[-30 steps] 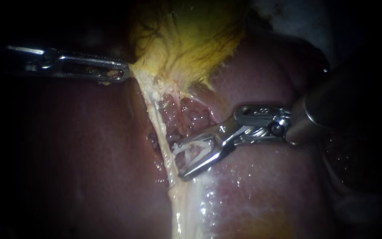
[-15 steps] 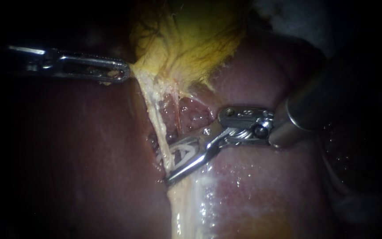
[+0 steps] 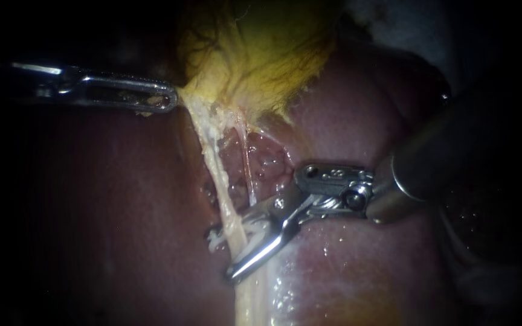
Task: Clipping first clip left tube
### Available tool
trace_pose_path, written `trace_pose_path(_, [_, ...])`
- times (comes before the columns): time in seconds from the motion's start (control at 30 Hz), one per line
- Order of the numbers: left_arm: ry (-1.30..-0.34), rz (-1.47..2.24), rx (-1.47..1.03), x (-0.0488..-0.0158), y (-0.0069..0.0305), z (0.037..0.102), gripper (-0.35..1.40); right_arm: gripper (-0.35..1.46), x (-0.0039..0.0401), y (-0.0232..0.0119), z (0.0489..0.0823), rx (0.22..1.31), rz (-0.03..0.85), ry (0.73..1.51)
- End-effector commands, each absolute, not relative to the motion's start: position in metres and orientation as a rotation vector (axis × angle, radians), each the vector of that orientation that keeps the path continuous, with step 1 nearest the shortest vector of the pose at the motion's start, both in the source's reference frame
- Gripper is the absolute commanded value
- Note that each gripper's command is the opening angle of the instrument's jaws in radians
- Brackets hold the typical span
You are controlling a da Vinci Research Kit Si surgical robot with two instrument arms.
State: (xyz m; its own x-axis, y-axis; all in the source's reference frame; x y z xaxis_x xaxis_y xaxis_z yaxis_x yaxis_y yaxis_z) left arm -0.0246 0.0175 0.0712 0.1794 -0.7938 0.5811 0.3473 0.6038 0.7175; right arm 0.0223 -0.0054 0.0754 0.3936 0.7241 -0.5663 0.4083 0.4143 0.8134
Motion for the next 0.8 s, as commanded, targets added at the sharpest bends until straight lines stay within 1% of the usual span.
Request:
trace_pose_path(0.03, [-1.121, -0.851, 0.481, -0.0246, 0.0175, 0.0712, -0.35, 0.54, 0.0223, -0.0055, 0.0752, 1.204, 0.273, 1.219])
trace_pose_path(0.27, [-1.121, -0.851, 0.482, -0.0246, 0.0175, 0.0712, -0.35, 0.49, 0.0225, -0.0053, 0.0743, 1.218, 0.263, 1.221])
trace_pose_path(0.43, [-1.121, -0.851, 0.482, -0.0246, 0.0175, 0.0711, -0.35, 0.34, 0.0227, -0.0049, 0.0742, 1.215, 0.261, 1.225])
trace_pose_path(0.57, [-1.121, -0.851, 0.482, -0.0246, 0.0175, 0.0711, -0.35, 0.16, 0.0229, -0.0046, 0.0742, 1.216, 0.263, 1.225])
trace_pose_path(0.7, [-1.121, -0.851, 0.482, -0.0246, 0.0175, 0.0711, -0.35, -0.03, 0.0229, -0.0046, 0.0741, 1.189, 0.283, 1.235])
trace_pose_path(0.73, [-1.121, -0.851, 0.482, -0.0246, 0.0175, 0.0711, -0.35, -0.12, 0.0229, -0.0045, 0.0741, 1.176, 0.289, 1.241])
trace_pose_path(0.8, [-1.121, -0.851, 0.482, -0.0246, 0.0175, 0.0711, -0.35, -0.22, 0.0229, -0.0045, 0.0740, 1.164, 0.303, 1.245])
